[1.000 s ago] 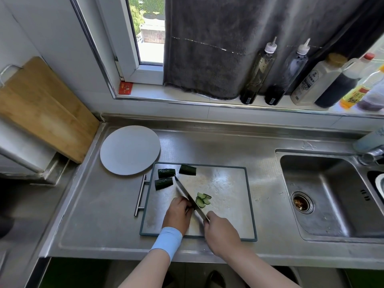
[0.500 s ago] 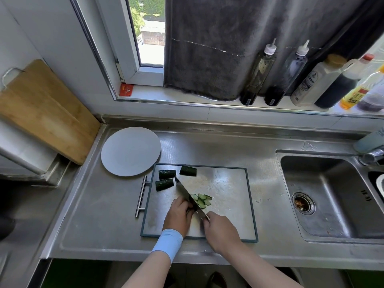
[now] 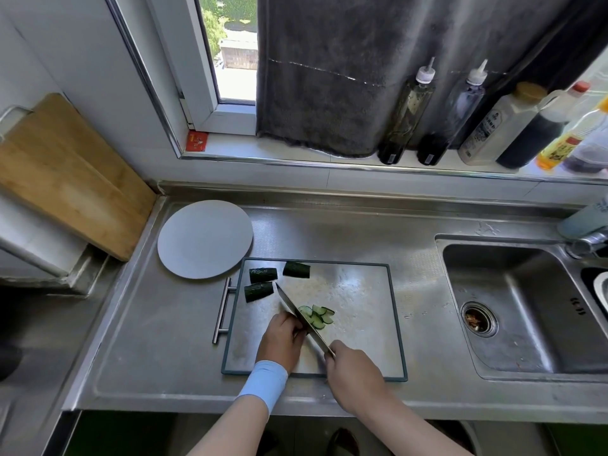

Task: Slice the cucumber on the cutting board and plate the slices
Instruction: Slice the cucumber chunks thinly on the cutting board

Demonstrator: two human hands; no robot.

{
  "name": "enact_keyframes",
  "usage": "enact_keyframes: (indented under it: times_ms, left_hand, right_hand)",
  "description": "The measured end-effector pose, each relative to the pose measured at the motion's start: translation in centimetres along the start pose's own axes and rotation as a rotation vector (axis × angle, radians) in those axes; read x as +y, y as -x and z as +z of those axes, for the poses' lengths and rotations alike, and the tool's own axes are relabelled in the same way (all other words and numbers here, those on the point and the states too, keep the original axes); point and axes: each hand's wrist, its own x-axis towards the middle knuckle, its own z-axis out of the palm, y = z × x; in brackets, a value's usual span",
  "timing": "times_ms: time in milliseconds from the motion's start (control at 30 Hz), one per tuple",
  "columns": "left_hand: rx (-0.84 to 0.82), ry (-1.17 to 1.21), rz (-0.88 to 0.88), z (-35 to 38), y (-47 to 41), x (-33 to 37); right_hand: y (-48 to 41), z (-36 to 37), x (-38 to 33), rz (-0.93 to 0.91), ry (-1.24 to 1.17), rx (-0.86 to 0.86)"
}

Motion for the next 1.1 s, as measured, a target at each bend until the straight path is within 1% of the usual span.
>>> enact_keyframes:
  times_ms: [233,433,567,833,967,1100]
  left_hand:
    - [0.028,-0.005,-0.016,-0.1,-0.1,0.1]
    - [0.015,-0.015,0.029,0.0,0.2,-0.2]
    - [0.037,-0.002,0.048,0.1,0.3,-0.2]
    - [0.046,-0.005,0.014,0.1,0.1,-0.1]
    - [0.039,0.009,-0.011,0.0,0.1,-0.1]
    - [0.035,0.001,0.004,0.0,0.1,-0.2]
  right_hand:
    - [-1.0,0.2,-0.3,0.026,0.022,-0.038]
    - [-1.8,0.5,-0.7,0.066,0.018,-0.076]
    - [-1.8,0.4,-0.6,0.071,-0.016,-0.07]
    - [-1.1,-0.1,-0.7,0.05,-0.049,-0.024]
    - [-0.3,-0.4,-0.5,0.009,-0.016,-0.001]
    - [-0.1,-0.3,-0.2,0.027,0.007,-0.014]
